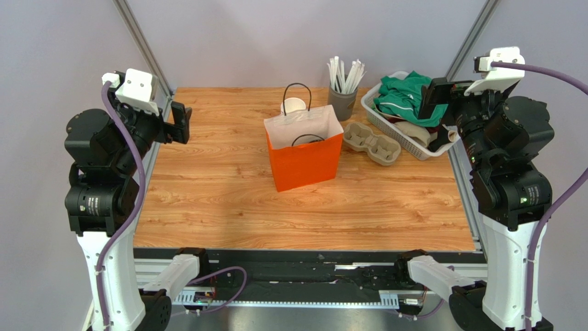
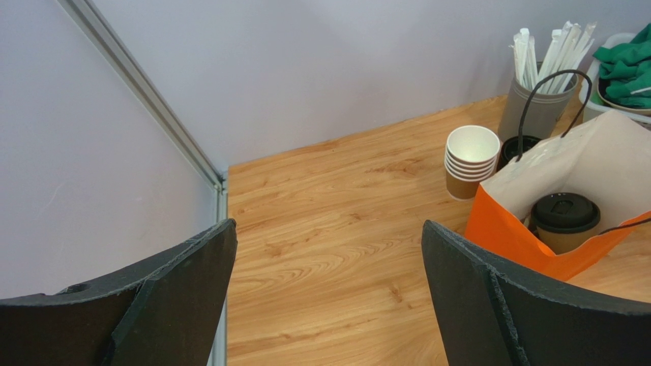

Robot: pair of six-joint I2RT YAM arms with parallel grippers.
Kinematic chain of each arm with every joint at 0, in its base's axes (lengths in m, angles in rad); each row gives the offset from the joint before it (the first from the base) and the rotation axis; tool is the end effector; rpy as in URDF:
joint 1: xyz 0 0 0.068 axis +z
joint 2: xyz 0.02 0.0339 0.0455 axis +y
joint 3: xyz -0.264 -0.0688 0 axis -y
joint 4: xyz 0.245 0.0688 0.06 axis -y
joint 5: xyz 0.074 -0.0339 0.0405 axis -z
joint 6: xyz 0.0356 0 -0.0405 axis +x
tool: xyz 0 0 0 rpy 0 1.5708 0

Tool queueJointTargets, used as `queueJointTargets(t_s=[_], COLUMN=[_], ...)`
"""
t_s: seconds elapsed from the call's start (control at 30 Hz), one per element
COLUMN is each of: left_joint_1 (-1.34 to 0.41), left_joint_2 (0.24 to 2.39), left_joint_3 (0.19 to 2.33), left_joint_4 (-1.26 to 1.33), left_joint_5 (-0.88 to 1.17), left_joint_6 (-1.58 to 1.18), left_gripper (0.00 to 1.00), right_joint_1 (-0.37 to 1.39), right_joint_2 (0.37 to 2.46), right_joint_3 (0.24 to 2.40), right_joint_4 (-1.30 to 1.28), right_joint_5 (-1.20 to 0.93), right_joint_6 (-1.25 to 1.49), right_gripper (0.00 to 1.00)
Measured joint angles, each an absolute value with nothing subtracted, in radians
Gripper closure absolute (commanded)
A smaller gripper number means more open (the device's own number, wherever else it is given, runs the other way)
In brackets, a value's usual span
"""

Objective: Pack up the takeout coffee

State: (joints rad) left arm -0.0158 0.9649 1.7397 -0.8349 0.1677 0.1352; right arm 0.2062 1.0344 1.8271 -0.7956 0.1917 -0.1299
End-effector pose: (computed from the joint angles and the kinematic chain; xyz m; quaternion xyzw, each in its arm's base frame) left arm 0.1115 -0.0077 0.5382 0.1120 0.7191 -0.0201 0.6856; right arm 0.1220 0.0186 0.5567 -0.0513 0.7063 -0.0409 0.7049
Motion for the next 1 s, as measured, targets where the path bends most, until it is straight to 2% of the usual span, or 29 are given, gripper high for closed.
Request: queueJointTargets(t_s=[1.0], left_joint_1=[0.027], left_joint_2=[0.954], left_joint_3=[1.687], left_joint_4=[-0.827], left_joint_5=[0.232], left_joint_6=[0.109], left_gripper=[0.01], right_joint_1=[0.206], right_joint_2=[1.015], right_joint_3=[1.779], right_joint_4=[-0.776], right_joint_5=[0.272], right_joint_6=[-0.102], right_gripper=[0.01])
